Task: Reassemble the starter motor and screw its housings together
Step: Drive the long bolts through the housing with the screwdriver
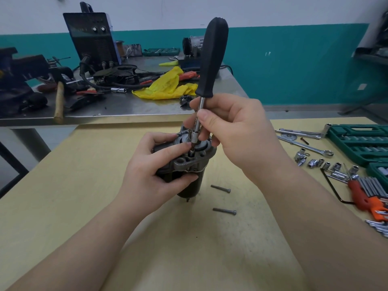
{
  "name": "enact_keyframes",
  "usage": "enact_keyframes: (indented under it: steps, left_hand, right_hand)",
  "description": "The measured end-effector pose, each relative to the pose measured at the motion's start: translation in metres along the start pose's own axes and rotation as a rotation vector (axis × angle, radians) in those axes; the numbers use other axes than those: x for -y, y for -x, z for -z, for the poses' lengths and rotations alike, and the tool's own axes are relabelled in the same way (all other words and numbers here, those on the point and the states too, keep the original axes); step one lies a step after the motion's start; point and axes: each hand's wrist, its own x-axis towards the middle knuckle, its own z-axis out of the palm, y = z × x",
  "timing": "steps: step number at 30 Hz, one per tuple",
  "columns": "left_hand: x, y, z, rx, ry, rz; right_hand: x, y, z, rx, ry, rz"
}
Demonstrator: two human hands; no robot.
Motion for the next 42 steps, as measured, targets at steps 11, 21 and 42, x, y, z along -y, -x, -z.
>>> enact_keyframes:
  steps: [11, 21, 42]
  left_hand:
    - [0.0068, 0.0005, 0.0006, 0.046, -0.024, -0.03]
    - [0.0059, 0.0011, -0.002, 0.037, -0.041, -0.002]
    - [0.0081, 0.0016, -0.0028, 0.026, -0.012, -0.022]
  right_hand:
    - [-0.0025, -0.0006, -0.0008, -0.014, -0.042, 0.013]
    - [-0.0088, -0.0005, -0.0014, -0.079, -0.102, -0.005]
    - [-0.004, -0.0006, 0.0017, -0.01, -0.111, -0.019]
